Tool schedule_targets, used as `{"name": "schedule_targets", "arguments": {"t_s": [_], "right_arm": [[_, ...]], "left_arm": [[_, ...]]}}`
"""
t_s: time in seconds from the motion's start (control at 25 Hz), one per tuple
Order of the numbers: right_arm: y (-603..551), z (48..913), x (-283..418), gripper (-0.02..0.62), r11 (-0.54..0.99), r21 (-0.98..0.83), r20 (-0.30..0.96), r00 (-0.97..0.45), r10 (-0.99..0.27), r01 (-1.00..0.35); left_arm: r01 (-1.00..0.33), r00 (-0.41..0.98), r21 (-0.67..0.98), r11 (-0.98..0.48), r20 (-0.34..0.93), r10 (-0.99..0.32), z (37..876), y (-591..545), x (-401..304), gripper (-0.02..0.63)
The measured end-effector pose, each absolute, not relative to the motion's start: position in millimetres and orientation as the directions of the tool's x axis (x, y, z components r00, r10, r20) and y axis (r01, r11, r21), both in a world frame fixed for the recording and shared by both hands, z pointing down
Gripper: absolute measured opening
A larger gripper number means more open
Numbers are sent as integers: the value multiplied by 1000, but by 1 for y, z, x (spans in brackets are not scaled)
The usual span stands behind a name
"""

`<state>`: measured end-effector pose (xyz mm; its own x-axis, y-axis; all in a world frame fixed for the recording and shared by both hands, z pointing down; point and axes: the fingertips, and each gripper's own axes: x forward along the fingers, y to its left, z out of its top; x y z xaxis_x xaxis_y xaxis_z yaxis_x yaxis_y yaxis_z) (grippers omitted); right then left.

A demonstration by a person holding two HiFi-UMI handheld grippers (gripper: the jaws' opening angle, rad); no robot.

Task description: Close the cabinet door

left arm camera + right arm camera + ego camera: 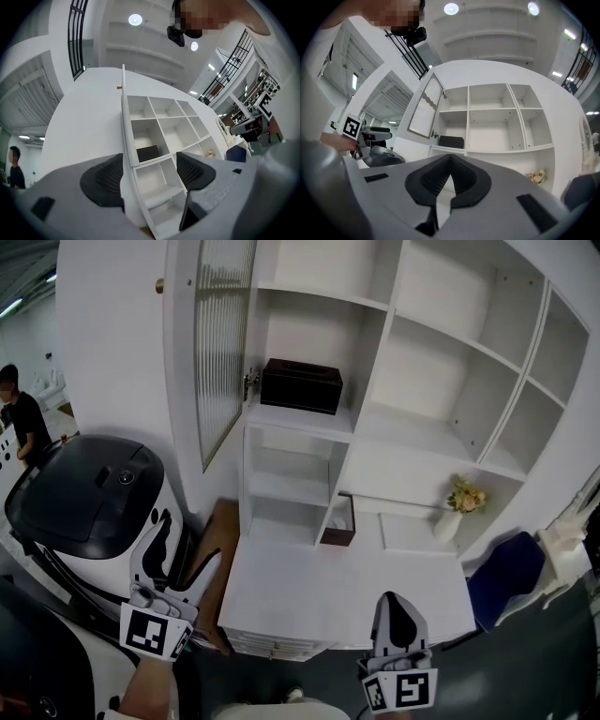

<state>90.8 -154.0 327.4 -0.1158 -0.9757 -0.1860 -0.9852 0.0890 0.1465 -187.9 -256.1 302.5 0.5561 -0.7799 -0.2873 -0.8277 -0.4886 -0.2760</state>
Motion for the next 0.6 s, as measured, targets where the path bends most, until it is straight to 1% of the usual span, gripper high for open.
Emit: {"name": "schedule_targets", "arguments": {"t_s": [0.24,0.6], "right_arm": [[-185,325,105,-2,107,143,-191,-134,-972,-984],[-211,327,98,-2,165,142,-186,-190,-964,-976]], "left_arm": [[-844,532,-275,-461,-311,-788,284,-292,-176,339],[-866,487,-316,-387,-362,-795,252,-317,-179,337]]}}
